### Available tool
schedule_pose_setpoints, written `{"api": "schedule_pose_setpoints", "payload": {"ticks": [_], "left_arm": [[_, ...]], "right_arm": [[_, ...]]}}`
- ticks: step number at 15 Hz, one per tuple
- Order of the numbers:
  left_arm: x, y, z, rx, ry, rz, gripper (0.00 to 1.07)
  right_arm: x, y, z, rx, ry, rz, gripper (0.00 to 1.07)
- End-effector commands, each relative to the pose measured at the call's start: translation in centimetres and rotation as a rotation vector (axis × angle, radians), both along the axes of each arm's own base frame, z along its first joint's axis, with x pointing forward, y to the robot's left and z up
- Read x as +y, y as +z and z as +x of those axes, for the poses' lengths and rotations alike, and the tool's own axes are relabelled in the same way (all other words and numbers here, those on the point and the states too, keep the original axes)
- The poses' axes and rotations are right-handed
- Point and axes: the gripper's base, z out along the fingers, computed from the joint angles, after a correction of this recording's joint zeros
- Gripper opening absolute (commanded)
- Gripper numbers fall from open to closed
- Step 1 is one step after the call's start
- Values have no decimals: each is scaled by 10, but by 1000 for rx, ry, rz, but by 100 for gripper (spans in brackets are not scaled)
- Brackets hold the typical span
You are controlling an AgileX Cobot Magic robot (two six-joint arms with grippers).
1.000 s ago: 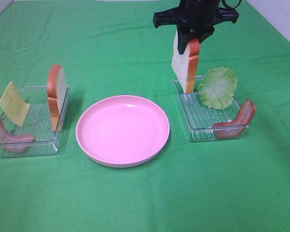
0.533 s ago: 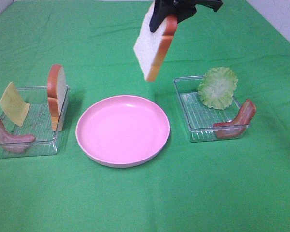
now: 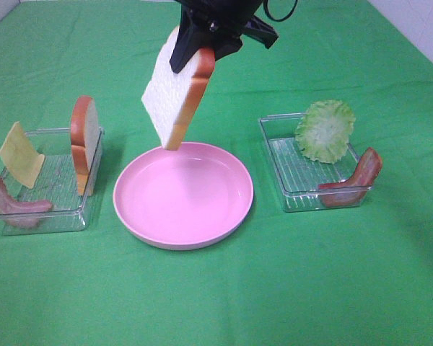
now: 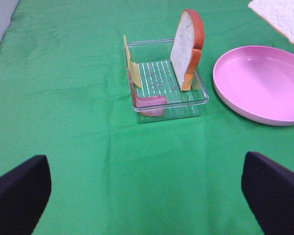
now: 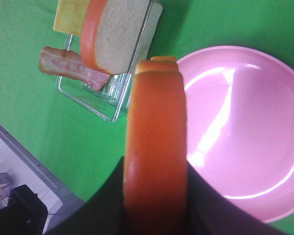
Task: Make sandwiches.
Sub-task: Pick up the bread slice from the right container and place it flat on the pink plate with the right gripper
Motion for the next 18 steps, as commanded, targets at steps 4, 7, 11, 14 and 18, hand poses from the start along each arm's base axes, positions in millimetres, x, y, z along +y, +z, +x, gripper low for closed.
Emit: {"api": "schedule_pose_setpoints", "payload": {"ticks": [4, 7, 11, 14, 18], "left_arm": [[0, -1, 0, 6, 0, -1, 100], [0, -1, 0, 5, 0, -1, 100], [0, -1, 0, 5, 0, -1, 100], [0, -1, 0, 5, 0, -1, 100], [0, -1, 0, 5, 0, -1, 100]], "right_arm": [[20, -45, -8, 153, 112, -52, 20], [32, -70, -7, 176, 149, -51, 20], [35, -89, 1, 143, 134, -60, 20], [35, -92, 3, 124, 117, -56, 20], [35, -98, 6, 109, 110, -67, 20]]}}
